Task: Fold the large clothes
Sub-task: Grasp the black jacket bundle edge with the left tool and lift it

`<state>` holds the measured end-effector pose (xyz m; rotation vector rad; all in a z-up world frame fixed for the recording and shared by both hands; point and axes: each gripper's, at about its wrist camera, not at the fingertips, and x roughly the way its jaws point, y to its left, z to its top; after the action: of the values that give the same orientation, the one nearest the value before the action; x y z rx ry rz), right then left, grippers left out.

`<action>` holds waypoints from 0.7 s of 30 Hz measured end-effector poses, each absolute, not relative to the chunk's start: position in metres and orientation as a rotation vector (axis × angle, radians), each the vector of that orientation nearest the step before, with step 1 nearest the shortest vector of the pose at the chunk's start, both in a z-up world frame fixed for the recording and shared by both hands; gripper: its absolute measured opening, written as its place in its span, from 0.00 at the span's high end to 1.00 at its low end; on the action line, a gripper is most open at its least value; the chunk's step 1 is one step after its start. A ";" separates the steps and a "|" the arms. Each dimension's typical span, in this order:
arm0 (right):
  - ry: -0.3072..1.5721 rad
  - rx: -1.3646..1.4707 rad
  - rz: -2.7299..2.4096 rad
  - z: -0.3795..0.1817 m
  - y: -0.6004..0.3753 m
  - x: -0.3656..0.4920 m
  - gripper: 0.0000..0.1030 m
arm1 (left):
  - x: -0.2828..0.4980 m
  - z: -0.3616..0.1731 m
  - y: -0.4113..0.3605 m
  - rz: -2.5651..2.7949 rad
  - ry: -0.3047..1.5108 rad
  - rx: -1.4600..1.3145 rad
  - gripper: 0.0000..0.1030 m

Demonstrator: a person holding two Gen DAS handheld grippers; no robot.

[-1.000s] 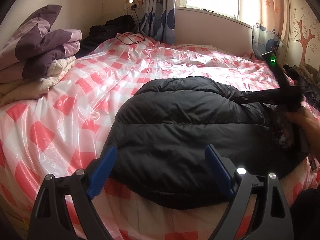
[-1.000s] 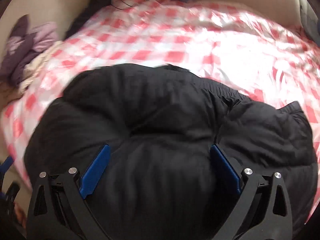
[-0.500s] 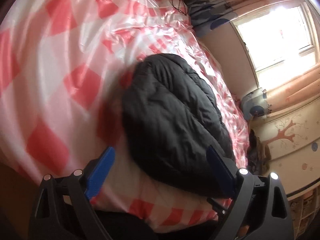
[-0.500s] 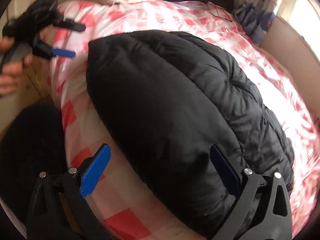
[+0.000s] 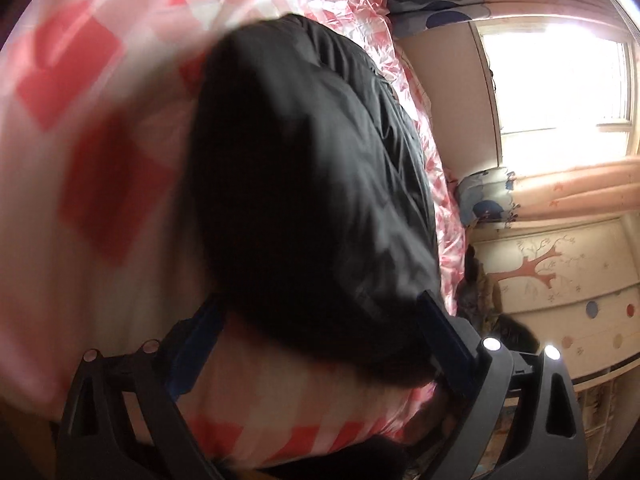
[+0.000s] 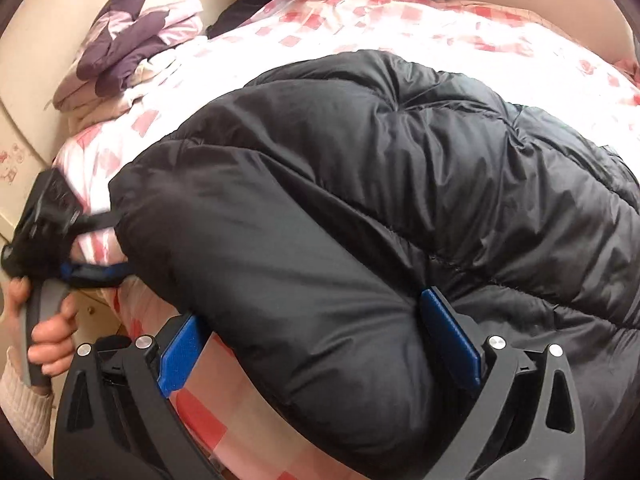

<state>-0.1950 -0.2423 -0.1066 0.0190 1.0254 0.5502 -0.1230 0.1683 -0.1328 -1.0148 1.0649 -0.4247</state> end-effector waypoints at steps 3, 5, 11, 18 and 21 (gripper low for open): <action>1.032 0.093 0.618 -0.093 -0.258 -0.207 0.07 | -0.106 -0.137 0.158 -0.385 1.028 -1.053 0.10; 0.994 0.214 0.608 -0.076 -0.297 -0.222 0.07 | -0.105 -0.131 0.157 -0.368 0.966 -1.052 0.10; 0.956 0.843 0.382 -0.095 -0.482 -0.286 0.07 | -0.115 -0.131 0.152 -0.346 0.915 -1.015 0.10; 0.990 1.210 0.385 -0.172 -0.533 -0.296 0.07 | -0.115 -0.124 0.148 -0.328 0.917 -0.963 0.10; 0.967 1.247 0.416 -0.184 -0.530 -0.283 0.07 | -0.117 -0.122 0.148 -0.323 0.916 -0.967 0.10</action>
<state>-0.2831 -0.5298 -0.1840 1.2467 0.9673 0.4161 -0.1172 0.1481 -0.1223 -0.9666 0.9160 -0.3226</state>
